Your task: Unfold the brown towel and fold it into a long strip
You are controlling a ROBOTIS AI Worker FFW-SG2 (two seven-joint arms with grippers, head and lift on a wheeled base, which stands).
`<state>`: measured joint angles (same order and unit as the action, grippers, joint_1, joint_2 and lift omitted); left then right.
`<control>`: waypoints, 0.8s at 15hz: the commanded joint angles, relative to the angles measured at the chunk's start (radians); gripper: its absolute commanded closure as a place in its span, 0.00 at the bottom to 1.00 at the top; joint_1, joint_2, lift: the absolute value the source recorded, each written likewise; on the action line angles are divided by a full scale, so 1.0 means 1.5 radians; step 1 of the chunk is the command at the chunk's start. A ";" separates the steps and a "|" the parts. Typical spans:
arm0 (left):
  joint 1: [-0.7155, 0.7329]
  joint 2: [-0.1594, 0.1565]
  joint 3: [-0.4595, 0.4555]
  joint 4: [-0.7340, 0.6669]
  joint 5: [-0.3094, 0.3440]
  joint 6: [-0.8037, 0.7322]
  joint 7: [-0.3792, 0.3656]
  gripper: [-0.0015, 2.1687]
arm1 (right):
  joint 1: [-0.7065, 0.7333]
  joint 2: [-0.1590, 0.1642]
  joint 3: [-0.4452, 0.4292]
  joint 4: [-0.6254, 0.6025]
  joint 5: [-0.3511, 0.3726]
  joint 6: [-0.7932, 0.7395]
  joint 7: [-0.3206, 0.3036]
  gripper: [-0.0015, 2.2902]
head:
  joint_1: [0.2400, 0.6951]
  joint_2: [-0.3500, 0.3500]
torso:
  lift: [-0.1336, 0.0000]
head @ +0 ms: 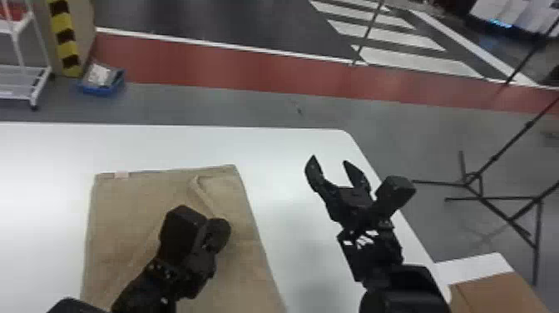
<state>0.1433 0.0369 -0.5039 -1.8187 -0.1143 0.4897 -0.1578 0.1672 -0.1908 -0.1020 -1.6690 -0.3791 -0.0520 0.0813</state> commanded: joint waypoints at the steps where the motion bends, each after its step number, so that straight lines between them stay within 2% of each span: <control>1: -0.012 0.001 -0.009 0.021 -0.001 -0.004 0.004 0.14 | 0.003 0.002 0.005 0.001 0.001 -0.007 0.001 0.06 | 1.00 0.00 | 0.09; 2: -0.005 0.005 0.019 0.010 0.005 -0.012 0.010 0.04 | 0.004 0.002 0.007 0.001 0.004 -0.007 0.001 0.06 | 1.00 0.00 | 0.09; 4: 0.033 0.006 0.092 -0.032 0.025 -0.088 0.032 0.04 | 0.007 0.002 0.012 0.001 0.006 -0.009 0.004 0.06 | 1.00 0.00 | 0.09; 5: 0.054 0.007 0.125 -0.048 0.047 -0.159 0.053 0.04 | 0.008 0.002 0.015 0.001 0.008 -0.009 0.005 0.06 | 1.00 0.00 | 0.09; 7: 0.072 0.010 0.166 -0.051 0.063 -0.274 0.071 0.04 | 0.012 0.004 0.029 0.002 0.010 -0.007 0.014 0.06 | 1.00 0.07 | 0.09; 9: 0.067 0.010 0.198 -0.040 0.066 -0.276 0.087 0.04 | 0.016 0.004 0.058 -0.003 0.016 0.010 0.057 0.06 | 1.00 0.17 | 0.09; 10: 0.063 0.010 0.208 -0.030 0.066 -0.282 0.100 0.04 | 0.018 0.004 0.075 -0.003 0.023 0.022 0.072 0.07 | 1.00 0.17 | 0.09; 11: 0.061 0.010 0.222 -0.015 0.065 -0.313 0.118 0.05 | 0.025 0.007 0.100 -0.004 0.040 0.022 0.073 0.07 | 1.00 0.26 | 0.09; 12: 0.061 0.010 0.232 0.004 0.063 -0.347 0.134 0.05 | 0.030 0.007 0.115 -0.004 0.052 0.022 0.083 0.08 | 1.00 0.30 | 0.09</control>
<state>0.2366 0.0522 -0.1785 -1.8471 -0.0168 0.0303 0.0303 0.2018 -0.1823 0.0337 -1.6745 -0.3261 -0.0219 0.1987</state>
